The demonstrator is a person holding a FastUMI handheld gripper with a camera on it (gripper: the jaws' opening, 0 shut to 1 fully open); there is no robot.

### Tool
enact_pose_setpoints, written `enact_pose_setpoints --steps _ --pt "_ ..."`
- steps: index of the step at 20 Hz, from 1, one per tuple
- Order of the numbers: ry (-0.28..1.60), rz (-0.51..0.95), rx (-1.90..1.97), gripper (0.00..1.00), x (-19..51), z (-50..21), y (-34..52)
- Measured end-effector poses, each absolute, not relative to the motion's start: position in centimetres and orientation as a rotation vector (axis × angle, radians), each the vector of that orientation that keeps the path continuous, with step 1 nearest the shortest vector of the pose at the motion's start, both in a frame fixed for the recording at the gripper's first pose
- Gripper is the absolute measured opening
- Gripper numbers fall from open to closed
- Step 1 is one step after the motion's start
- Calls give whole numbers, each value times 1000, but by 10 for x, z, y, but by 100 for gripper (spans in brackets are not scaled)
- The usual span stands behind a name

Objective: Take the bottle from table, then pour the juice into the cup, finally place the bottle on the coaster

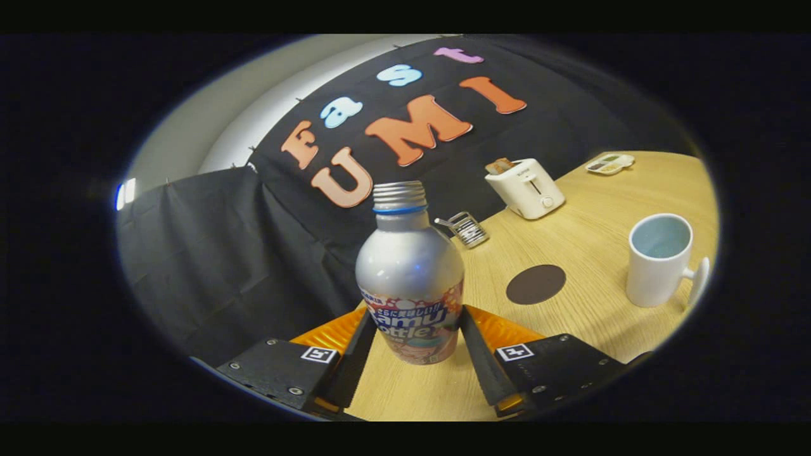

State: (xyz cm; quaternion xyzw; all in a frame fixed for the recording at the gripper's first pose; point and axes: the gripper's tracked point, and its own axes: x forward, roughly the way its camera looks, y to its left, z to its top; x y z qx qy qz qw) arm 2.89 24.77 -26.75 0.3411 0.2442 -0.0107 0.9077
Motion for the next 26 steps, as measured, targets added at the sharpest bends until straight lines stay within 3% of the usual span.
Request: enact_pose_setpoints --steps 15,26 --pt "604 -113 1033 76 15 -293 232" --pt "546 -173 1260 76 9 -288 205"
